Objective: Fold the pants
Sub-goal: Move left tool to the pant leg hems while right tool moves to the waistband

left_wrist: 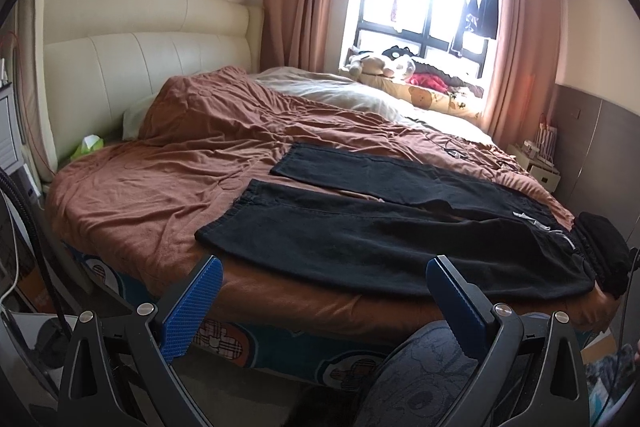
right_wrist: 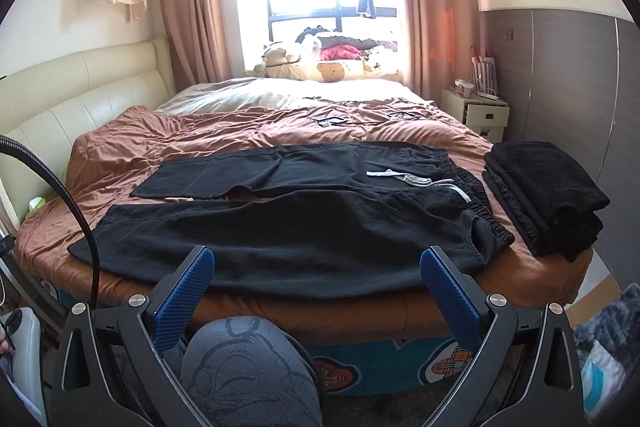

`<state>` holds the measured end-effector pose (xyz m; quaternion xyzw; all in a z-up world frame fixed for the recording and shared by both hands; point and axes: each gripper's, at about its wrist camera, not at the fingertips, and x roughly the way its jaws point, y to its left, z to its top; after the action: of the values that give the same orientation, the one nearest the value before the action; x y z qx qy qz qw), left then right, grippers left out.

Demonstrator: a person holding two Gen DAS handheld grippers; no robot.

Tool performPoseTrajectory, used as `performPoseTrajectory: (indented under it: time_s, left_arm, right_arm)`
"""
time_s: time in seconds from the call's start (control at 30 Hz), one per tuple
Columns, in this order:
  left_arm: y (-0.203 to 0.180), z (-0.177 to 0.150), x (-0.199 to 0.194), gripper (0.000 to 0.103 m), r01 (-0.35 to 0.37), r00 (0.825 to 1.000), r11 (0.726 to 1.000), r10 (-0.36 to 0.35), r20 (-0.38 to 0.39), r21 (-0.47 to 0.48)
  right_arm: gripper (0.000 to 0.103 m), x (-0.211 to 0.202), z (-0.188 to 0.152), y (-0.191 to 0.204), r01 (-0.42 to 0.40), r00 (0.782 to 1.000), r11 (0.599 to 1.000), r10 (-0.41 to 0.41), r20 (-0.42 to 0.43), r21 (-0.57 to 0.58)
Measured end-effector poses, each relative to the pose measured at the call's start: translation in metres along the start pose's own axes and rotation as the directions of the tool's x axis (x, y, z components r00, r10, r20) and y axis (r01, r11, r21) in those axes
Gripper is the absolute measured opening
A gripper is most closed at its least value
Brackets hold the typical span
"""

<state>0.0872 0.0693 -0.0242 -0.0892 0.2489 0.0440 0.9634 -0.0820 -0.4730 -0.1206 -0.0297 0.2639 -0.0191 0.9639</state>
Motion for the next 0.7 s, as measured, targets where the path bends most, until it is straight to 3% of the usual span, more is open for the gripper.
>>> performPoseTrajectory:
  time_s: [0.33, 0.53, 0.7]
  left_arm:
    - [0.027, 0.007, 0.052, 0.103, -0.01, 0.998, 0.998, 0.005, -0.069, -0.067]
    - [0.061, 0.009, 0.09, 0.103, -0.033, 0.99, 0.985, 0.009, -0.139, -0.172]
    - [0.085, 0.007, 0.121, 0.094, -0.049, 0.981, 0.973, 0.004, -0.194, -0.227]
  right_arm:
    - [0.103, 0.009, 0.02, -0.001, 0.054, 0.999, 0.998, -0.054, 0.005, 0.04]
    - [0.103, 0.018, 0.028, -0.008, 0.086, 0.996, 0.992, -0.087, 0.003, 0.096]
    - [0.103, 0.03, 0.038, -0.028, 0.104, 0.994, 0.98, -0.099, -0.039, 0.167]
